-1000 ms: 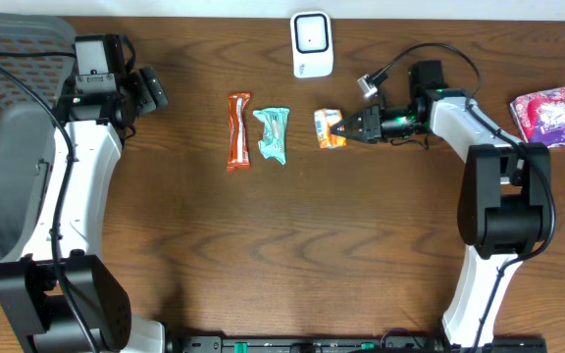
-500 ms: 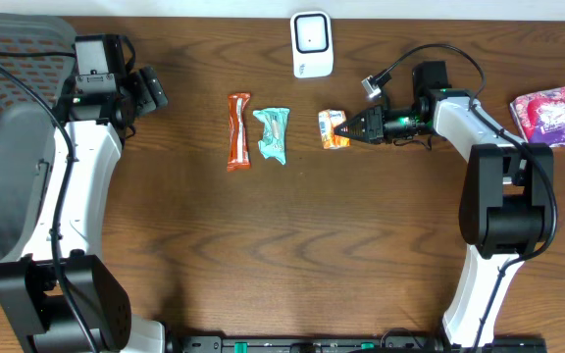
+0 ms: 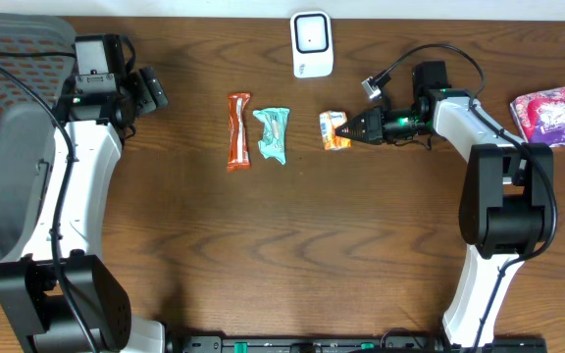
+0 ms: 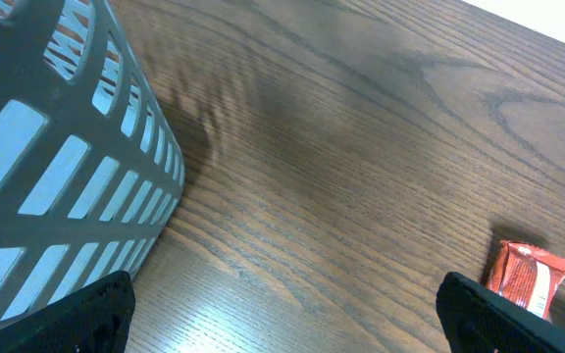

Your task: Scan the item barcode

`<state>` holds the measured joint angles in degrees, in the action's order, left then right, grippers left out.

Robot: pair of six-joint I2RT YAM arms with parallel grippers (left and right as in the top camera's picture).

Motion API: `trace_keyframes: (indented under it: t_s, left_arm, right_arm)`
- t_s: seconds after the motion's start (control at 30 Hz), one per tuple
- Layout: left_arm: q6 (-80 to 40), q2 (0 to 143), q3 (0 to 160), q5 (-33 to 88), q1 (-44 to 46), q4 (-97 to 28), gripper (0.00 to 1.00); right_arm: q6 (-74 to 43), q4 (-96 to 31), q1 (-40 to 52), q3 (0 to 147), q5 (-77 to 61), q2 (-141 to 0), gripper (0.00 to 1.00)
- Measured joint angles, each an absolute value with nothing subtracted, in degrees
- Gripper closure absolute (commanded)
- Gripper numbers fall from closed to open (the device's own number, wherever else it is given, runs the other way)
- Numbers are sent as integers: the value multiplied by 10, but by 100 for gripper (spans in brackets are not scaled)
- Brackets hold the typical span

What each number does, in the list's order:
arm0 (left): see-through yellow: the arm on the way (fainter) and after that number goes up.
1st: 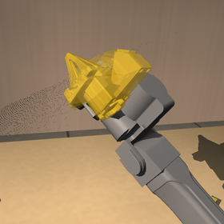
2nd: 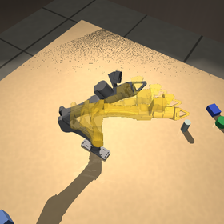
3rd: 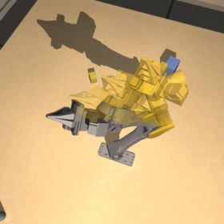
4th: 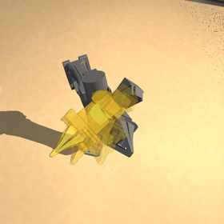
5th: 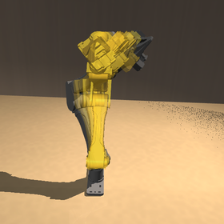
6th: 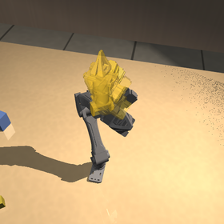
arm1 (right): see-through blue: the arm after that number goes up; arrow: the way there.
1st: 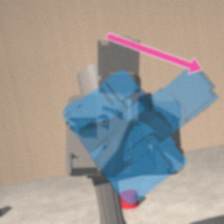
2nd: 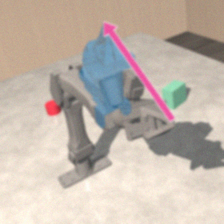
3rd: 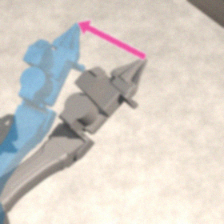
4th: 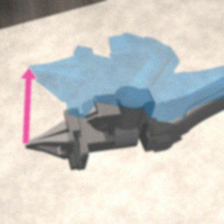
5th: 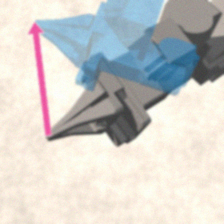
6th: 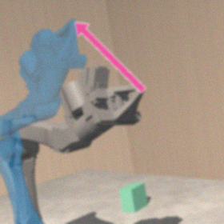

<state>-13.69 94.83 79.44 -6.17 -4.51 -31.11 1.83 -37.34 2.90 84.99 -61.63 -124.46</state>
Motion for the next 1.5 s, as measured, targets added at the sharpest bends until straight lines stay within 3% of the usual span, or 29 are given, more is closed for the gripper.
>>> trace_keyframes:
  t_s: [0.43,0.73,1.0,1.27,1.5]
  left_arm:
    - [-137,948,794,-62,-45,-311,2]
    - [-137,948,794,-62,-45,-311,2]
    - [-137,948,794,-62,-45,-311,2]
    - [-137,948,794,-62,-45,-311,2]
    - [-137,948,794,-62,-45,-311,2]
  right_arm:
    - [-79,-416,66,860,-371,-1245,99]
    - [-104,-491,132,1038,-69,-1251,99]
    - [-10,-263,209,1093,164,-1252,99]
    - [30,-69,242,1095,219,-1276,99]
    - [93,-11,248,1144,245,-1329,99]
